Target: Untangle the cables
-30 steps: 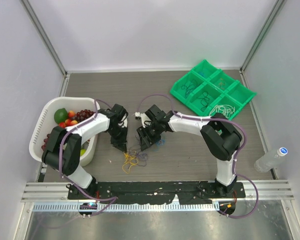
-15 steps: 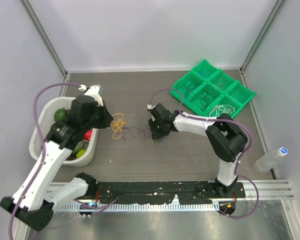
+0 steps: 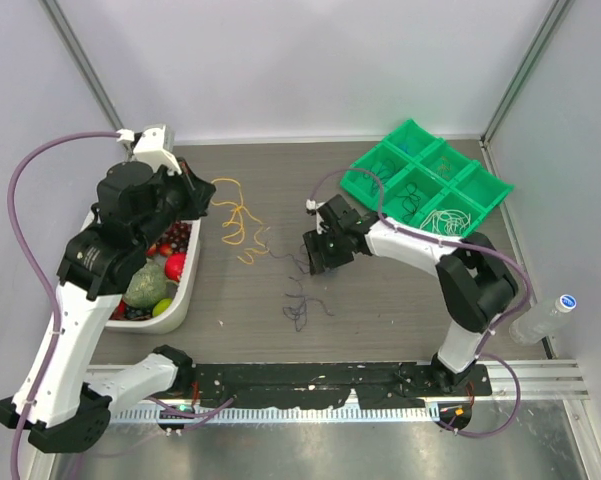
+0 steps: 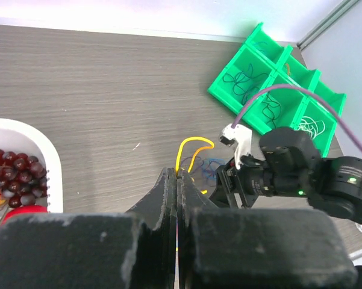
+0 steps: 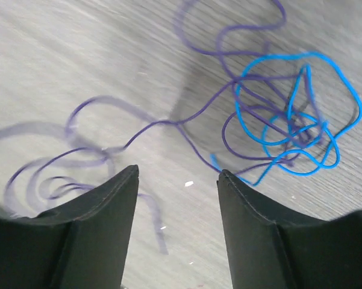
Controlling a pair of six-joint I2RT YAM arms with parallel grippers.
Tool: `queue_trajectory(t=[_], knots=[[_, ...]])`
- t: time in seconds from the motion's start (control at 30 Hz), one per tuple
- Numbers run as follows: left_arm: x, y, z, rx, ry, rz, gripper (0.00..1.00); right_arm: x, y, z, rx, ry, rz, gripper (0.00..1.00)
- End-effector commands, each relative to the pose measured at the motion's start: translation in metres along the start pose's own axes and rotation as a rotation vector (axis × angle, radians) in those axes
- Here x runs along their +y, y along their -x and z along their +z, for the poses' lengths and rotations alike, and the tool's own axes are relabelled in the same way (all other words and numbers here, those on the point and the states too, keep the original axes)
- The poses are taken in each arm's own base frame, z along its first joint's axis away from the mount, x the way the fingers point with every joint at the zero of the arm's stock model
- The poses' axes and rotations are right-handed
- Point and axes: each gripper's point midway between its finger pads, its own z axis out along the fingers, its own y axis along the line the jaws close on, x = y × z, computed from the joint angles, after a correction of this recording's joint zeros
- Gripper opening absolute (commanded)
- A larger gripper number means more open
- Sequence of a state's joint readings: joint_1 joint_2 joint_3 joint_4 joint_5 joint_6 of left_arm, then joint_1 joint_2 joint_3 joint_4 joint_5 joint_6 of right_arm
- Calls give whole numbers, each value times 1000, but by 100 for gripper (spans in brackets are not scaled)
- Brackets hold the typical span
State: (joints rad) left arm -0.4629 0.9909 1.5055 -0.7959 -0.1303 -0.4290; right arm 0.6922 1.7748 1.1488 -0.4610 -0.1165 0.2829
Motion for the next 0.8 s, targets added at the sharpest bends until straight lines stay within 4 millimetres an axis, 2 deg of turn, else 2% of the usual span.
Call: queue_trajectory(t=[0.0,0.07,0.17,0.3,0.4,0.43,0.47,0.5,0.53,0.57,0.7,0.77], knots=[[-23,32,-1,-78,-84,-25,0,68,80,-99,-306,272,-183,63],[-31,38,-1,-81,-116,-36,0,89,101,-133,-405,353,-217,69],[-41,43,0,-83,-158,-44,0,118,121,-177,-512,485,-274,71],[-57,47,-3,-82,-245,-44,0,141,159,-221,-742,573,-324,73],[-65,49,-7,-81,-287,-38,0,147,177,-225,-808,581,-366,73],[-68,51,-9,-84,-300,-35,0,151,178,-216,-787,602,-380,73],[-70,52,-10,-83,-311,-32,0,160,180,-224,-790,651,-418,72],[-72,55,-13,-87,-322,-27,0,164,180,-219,-771,674,-422,71],[-73,57,-14,-90,-329,-24,0,173,181,-227,-788,728,-455,71],[-76,59,-15,-93,-339,-21,0,176,183,-227,-796,749,-461,71],[-86,70,-23,-123,-392,-17,0,175,186,-214,-797,747,-434,70],[-92,76,-29,-144,-427,-22,0,177,186,-209,-791,771,-410,65]])
